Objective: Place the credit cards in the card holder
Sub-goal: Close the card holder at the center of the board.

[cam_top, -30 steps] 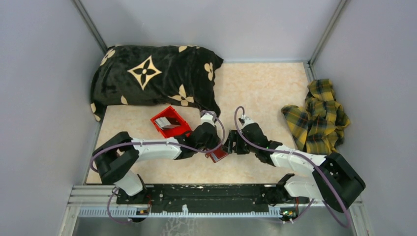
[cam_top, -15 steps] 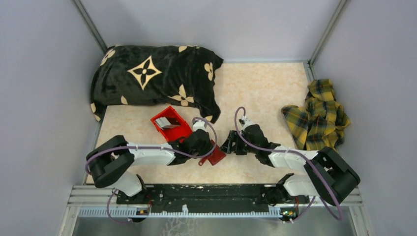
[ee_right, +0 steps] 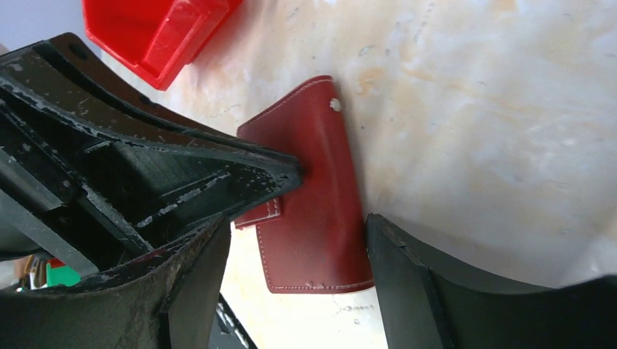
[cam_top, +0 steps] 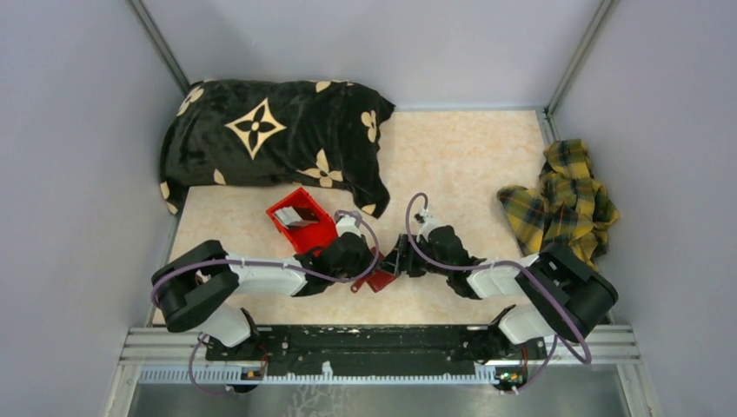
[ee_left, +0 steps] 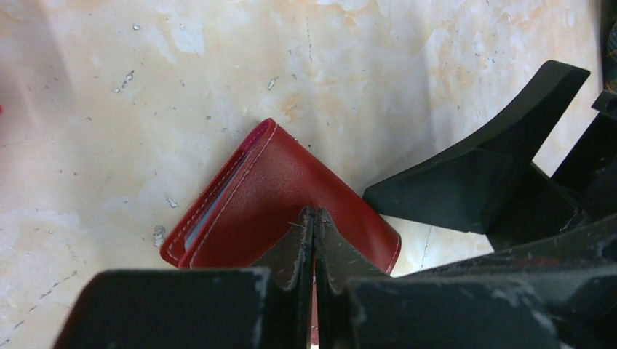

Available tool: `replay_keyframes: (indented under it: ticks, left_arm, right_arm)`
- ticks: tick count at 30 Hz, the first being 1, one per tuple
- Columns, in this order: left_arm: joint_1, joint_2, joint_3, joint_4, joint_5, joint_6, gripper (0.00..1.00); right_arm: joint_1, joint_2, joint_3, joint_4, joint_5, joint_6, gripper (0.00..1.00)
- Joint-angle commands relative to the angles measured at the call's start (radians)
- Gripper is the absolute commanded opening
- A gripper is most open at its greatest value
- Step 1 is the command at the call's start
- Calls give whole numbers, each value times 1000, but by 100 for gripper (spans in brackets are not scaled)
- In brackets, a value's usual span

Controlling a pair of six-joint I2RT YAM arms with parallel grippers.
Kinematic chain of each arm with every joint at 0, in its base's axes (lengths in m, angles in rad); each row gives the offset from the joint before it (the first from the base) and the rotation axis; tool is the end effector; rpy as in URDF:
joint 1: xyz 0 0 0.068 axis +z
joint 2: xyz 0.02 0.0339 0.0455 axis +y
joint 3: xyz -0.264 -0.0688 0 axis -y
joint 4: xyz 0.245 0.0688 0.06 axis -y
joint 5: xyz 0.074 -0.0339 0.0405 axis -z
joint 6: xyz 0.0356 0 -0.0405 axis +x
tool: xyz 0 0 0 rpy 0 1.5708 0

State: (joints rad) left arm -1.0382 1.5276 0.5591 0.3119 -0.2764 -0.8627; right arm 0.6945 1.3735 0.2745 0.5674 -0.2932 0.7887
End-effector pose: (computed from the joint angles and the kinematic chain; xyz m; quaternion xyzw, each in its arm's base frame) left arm 0.1519 -0.2385 0.1433 0.0173 0.8907 -0.2838 0.3547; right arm 0.1672 0.1527 0.1266 -0.0320 0.8612 0.4253 0.2766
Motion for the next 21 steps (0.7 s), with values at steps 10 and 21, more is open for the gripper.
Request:
replay_keyframes:
  ticks: [10,21]
  left_arm:
    - [-8,21,-72,-158,0,-48,1]
    - [-16,-120,-33,-263,-82,-37,24]
  right_arm:
    - [173,232,-152,192,25,124,70]
    - [226,288,-135,167,140,186,69]
